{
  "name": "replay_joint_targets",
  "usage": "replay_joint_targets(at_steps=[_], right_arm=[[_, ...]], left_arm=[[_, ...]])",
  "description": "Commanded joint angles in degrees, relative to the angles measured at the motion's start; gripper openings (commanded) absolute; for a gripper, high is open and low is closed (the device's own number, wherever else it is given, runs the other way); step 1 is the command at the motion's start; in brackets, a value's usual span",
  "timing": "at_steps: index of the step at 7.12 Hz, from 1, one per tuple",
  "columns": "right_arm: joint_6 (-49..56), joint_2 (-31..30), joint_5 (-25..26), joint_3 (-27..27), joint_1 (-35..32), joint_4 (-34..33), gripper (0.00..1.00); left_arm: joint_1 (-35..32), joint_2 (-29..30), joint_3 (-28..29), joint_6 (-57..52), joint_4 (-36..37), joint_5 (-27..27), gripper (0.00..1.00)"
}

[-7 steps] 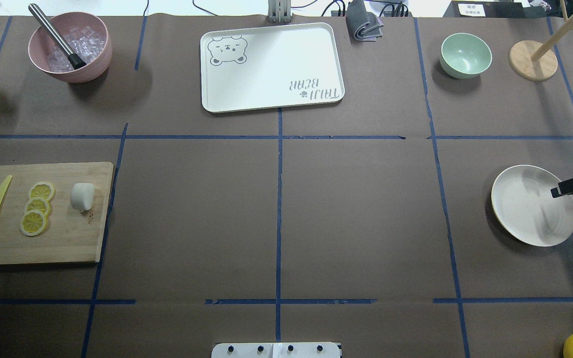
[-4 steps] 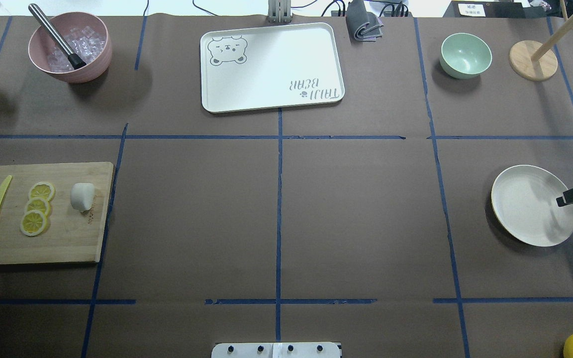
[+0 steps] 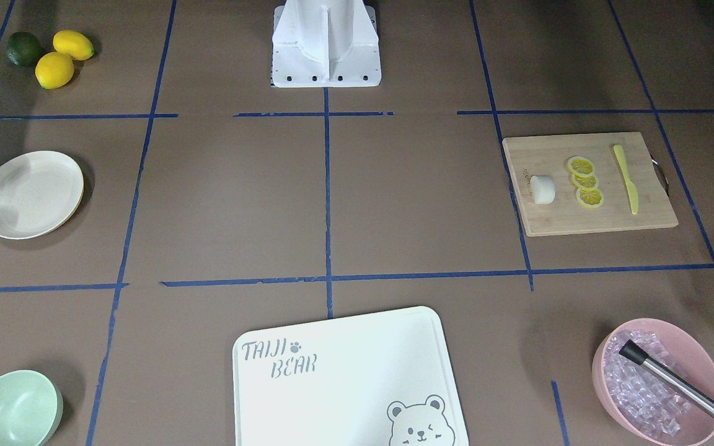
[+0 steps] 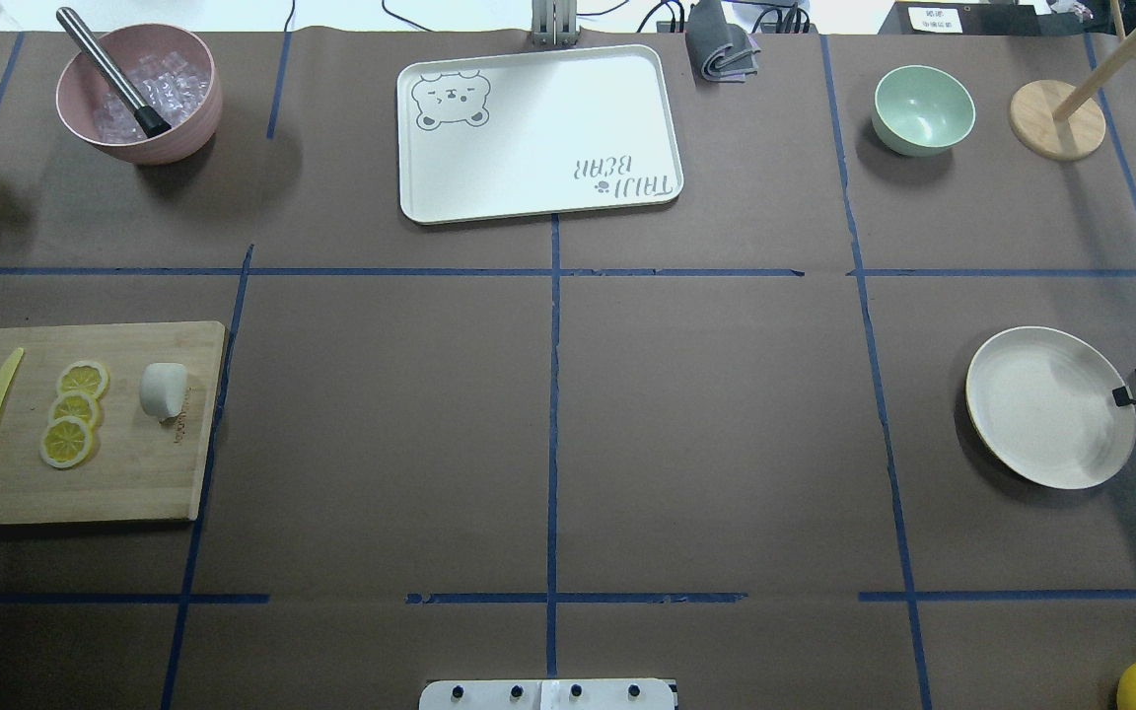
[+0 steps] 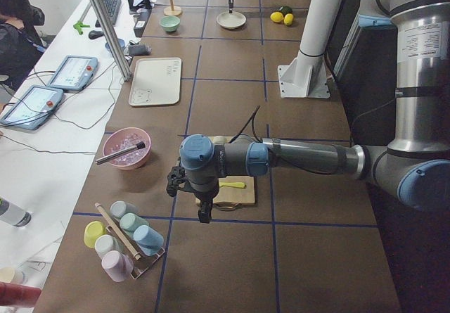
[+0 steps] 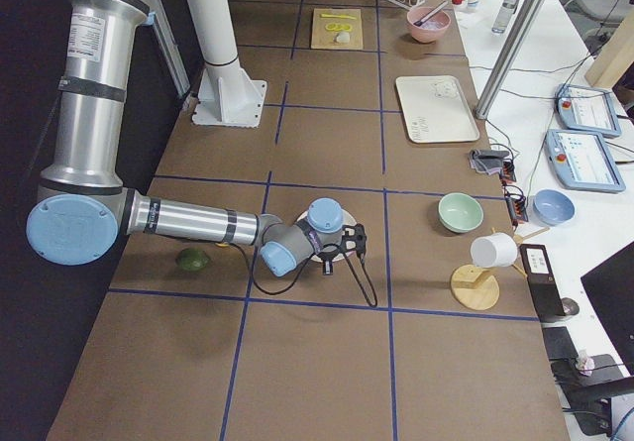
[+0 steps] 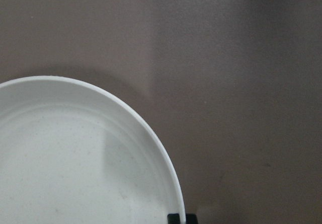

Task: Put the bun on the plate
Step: 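Grasp the rim of the white plate with the right gripper, then slide the white plate with the right gripper to the table centre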

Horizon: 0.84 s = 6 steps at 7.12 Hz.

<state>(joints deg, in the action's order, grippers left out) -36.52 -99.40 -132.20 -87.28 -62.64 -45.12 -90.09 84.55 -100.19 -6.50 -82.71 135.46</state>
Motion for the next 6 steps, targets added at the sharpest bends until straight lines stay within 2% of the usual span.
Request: replay_joint_targets(at_steps=[1,2,4,5,6], right_arm=[[-4.14,5.59,-0.6,-0.61,1.11,-1.11,0.0],[-8.35,8.49,-0.6,-1.22,2.77,-1.11,0.0],[-24.39,16.47,0.27,-2.98,9.6,-1.11,0.0],[-31.44,21.48,1.58,-2.9,13.38,-1.11,0.0],[-40.04,26.57,5.6,-2.9,18.21,-1.2,0.0]], left_arm=[[0.0,0.0,0.0,0.0,0.0,0.07,1.0],[0.0,-0.09,0.0,0.0,0.0,0.07,1.0],[0.0,-0.09,0.26,0.09,0.09,0.07,1.0],[0.0,-0.09,0.35,0.09,0.09,0.07,1.0],[0.0,-0.09,0.35,0.09,0.09,0.16,1.0]])
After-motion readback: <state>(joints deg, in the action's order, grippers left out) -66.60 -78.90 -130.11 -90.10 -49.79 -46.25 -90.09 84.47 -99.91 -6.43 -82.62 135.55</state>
